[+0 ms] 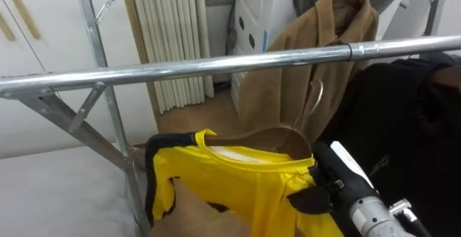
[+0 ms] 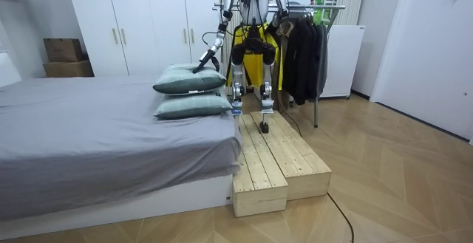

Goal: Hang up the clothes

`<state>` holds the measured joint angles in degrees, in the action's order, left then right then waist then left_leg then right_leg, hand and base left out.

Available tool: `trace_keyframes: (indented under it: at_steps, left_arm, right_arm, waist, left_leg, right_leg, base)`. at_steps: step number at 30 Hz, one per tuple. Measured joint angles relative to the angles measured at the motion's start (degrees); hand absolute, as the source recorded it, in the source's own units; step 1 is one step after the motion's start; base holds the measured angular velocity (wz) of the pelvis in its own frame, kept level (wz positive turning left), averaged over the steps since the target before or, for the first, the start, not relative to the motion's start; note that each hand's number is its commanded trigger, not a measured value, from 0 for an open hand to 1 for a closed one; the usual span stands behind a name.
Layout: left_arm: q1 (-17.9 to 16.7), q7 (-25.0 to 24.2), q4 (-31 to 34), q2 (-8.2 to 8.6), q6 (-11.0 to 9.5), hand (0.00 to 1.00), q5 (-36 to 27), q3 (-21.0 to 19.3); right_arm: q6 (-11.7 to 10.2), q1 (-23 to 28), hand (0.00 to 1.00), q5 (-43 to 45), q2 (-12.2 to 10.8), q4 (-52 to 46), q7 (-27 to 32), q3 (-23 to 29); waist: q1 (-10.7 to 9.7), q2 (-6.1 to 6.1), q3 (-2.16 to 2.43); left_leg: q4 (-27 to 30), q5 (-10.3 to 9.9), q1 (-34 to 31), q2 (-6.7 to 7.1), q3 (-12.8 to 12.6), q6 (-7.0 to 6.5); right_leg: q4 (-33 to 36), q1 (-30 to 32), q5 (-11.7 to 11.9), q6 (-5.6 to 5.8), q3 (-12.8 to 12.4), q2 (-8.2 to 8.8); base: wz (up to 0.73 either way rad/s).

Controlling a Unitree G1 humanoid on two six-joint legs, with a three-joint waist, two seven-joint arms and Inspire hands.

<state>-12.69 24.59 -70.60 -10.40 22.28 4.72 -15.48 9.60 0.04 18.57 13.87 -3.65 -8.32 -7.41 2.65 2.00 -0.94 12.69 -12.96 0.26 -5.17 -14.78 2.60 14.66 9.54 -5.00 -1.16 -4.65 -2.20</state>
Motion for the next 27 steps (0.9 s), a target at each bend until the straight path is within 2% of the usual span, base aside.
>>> trace_keyframes:
  at_steps: [3, 10, 15, 19, 27]
  left_arm:
    - [0.2, 0.23, 0.75, -0.12, -0.07, 0.0, 0.34, 0.0]
    - [0.32, 0.77, 0.75, -0.17, -0.23, 0.0, 0.44, 0.01]
    - [0.4, 0.78, 0.75, -0.19, -0.57, 0.0, 2.89, -0.13]
    - [0.4, 0.81, 0.75, -0.26, -0.56, 0.0, 2.88, -0.15]
    - [0.41, -0.11, 0.78, -1.46, -0.56, 0.0, 2.82, -0.04]
  right_arm:
    - [0.0, -0.18, 1.0, 1.61, 0.0, 0.0, -0.64, -0.05]
    - [0.0, -1.61, 1.0, 2.19, 0.07, -0.61, -1.29, -0.16]
    - [0.0, -1.99, 1.0, 2.56, 2.01, -4.27, -3.15, -0.14]
    - [0.01, -3.42, 1.0, 3.64, 2.0, -5.63, -4.63, -0.17]
    - [0.49, -4.42, 1.0, 14.11, 1.95, -6.71, -5.65, -0.4]
  waist:
    - [1.11, 0.06, 0.04]
    - [1.26, 0.13, 0.08]
    - [2.69, 0.6, 0.39]
    - [2.69, 0.84, 0.4]
    - [2.78, 1.93, 0.34]
  left_leg:
    - [-0.03, 0.0, 0.21, -0.01, 0.59, 0.0]
    - [-0.11, 0.01, 0.31, -0.01, 0.96, 0.0]
    - [-0.15, 0.03, 0.44, -0.01, 0.86, 0.01]
    - [-0.11, 0.03, 0.6, 0.0, 0.98, 0.0]
    - [-0.07, 0.02, 0.61, 0.02, 1.04, 0.01]
  right_leg:
    - [-0.55, -0.55, 0.0, 0.0, 0.3, 0.01]
    - [-1.05, -0.95, 0.0, -0.01, 0.59, 0.03]
    - [-0.88, -1.1, 0.03, -0.06, 0.64, 0.05]
    - [-0.94, -1.36, 0.03, -0.06, 0.64, 0.09]
    - [-0.94, -1.46, 0.01, -0.05, 0.66, 0.06]
  base:
    - [0.1]
    - [0.03]
    - [-0.01]
    - [0.0]
    - [0.0]
